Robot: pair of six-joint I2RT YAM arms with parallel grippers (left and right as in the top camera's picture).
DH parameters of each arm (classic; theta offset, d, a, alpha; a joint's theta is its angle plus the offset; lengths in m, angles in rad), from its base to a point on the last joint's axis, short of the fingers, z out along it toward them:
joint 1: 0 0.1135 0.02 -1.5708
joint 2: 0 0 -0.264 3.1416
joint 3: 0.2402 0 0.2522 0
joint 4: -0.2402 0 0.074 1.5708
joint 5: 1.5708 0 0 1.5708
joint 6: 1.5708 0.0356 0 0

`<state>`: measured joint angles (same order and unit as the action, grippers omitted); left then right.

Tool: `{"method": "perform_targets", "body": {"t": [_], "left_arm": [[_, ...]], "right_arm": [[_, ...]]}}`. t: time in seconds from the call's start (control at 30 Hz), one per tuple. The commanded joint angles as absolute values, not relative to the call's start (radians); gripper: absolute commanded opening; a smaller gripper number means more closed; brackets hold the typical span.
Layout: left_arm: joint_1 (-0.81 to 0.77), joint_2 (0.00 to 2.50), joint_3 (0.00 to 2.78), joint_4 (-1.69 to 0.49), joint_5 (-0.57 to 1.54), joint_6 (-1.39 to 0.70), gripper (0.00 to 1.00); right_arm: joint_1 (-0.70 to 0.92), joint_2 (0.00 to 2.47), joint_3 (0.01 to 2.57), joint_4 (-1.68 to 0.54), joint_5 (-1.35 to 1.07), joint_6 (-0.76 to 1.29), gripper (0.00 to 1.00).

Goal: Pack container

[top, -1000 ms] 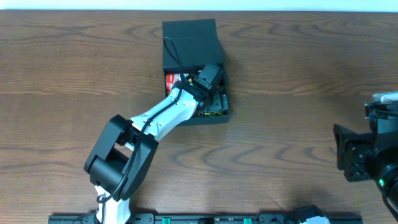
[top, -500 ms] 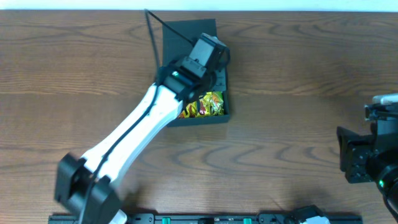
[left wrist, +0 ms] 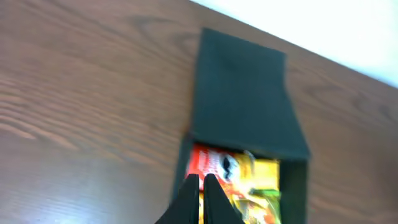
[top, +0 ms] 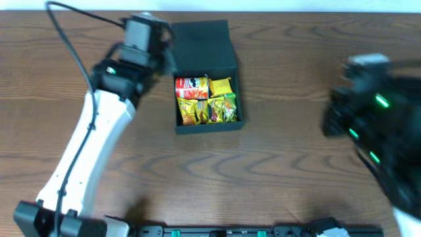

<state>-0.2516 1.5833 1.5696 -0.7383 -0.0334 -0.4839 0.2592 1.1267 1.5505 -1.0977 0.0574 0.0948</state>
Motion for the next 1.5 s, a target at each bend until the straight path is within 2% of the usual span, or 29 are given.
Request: {"method": "perform_targets", "body": {"t": [0.0,0.13,0.2,0.4,0.77,0.9,1.13,1.47], "left_arm": [[-0.152,1.666,1.578,-0.720,0.133,-0.448,0.06],[-0.046,1.854,1.578,-0.661,0.395,-0.441,0.06],[-0.033,1.920,1.578,-0.624,0.455,-0.447,0.06],[-0.031,2.092,1.578,-0.529,0.453,-0.583,0.06],[-0.050,2.220,1.578,-0.339,0.485,-0.849,0.06],[-0.057,2.251,1.578,-0.263,0.504,-0.901,0.06],[-0.063,2.271,1.579,-0.143,0.525,-0.970,0.06],[-0.069,2.271,1.579,-0.126,0.544,-0.967,0.06]], "right_arm": [[0.253,1.252,1.423,-0.964,-0.100,0.088,0.01],[0.204,1.523,1.391,-0.714,-0.228,0.120,0.01],[0.165,1.631,1.391,-0.620,-0.311,0.152,0.01],[0.030,1.936,1.391,-0.326,-0.688,0.375,0.02],[0.058,2.225,1.395,0.056,-0.847,0.646,0.01],[0.088,2.293,1.427,0.136,-0.885,0.711,0.01],[0.170,2.388,1.570,0.139,-0.894,0.729,0.02],[0.194,2.408,1.637,0.141,-0.872,0.739,0.02]]}}
